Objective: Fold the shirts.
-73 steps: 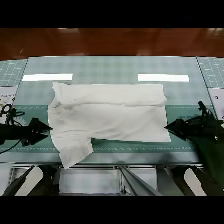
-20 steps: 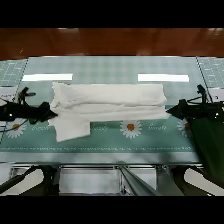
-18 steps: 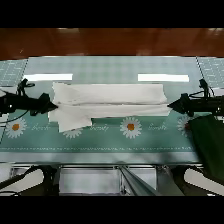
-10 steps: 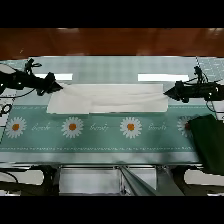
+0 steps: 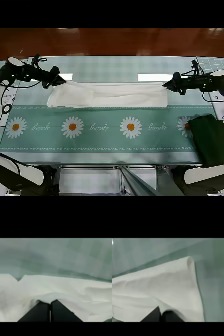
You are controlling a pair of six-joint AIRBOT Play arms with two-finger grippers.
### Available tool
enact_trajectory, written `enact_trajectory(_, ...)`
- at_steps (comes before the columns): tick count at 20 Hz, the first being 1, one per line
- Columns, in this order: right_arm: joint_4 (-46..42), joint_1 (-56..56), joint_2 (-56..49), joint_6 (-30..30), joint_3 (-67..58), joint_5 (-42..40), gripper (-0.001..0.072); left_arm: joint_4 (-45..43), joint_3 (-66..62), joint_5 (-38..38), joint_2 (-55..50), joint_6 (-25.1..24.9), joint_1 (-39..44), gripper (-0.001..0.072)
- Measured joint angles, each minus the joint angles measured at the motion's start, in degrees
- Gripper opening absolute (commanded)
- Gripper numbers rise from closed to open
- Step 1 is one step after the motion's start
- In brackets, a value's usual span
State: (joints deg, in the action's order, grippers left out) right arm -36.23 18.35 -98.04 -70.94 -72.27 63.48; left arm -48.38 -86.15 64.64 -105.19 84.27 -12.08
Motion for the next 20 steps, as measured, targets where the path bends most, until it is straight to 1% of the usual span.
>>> enact_trajectory(1, 0.39, 0.00, -0.70, -0.09, -0.35, -0.31, 0.0177, 0.00, -0.24, -0.13, -0.55, 0.00, 0.04, 0.0080)
enact_trajectory(2, 0.87, 0.02, -1.31, -0.26, -0.61, -0.72, 0.0408, 0.00, -0.44, -0.28, -0.92, -0.02, 0.04, 0.0307)
enact_trajectory(3, 1.40, 0.02, -1.73, -0.26, -0.83, -1.57, 0.0414, 0.00, -0.66, -0.66, -1.20, -0.02, 0.04, 0.0496)
enact_trajectory(6, 3.04, 0.66, -2.25, -0.48, -1.95, -0.72, 0.0414, 0.02, -2.89, 1.95, -1.46, -0.13, -0.42, 0.0503)
enact_trajectory(8, 3.28, 2.62, -1.70, -0.83, -3.72, 2.64, 0.0414, -0.20, -5.01, 5.14, -0.02, -0.48, -1.70, 0.0502)
enact_trajectory(10, 2.54, 5.77, 0.55, -1.14, -5.18, 7.13, 0.0414, -0.42, -6.05, 6.60, 3.61, -1.20, -3.41, 0.0502)
enact_trajectory(12, -1.40, 9.25, 4.39, -1.38, -5.40, 9.77, 0.0414, -0.61, -5.31, 6.62, 9.64, -2.82, -4.98, 0.0502)
enact_trajectory(14, -6.64, 11.96, 8.74, -2.03, -2.89, 10.01, 0.0417, -1.05, -0.90, 4.26, 17.84, -5.57, -5.66, 0.0502)
enact_trajectory(16, -9.77, 13.35, 11.93, -2.27, 1.97, 8.28, 0.0419, -1.01, 7.13, 0.92, 26.84, -7.80, -5.01, 0.0502)
enact_trajectory(20, -7.41, 12.72, 12.04, -0.20, 10.40, 3.82, 0.0420, -1.18, 26.77, -6.71, 43.21, -9.57, -1.07, 0.0503)
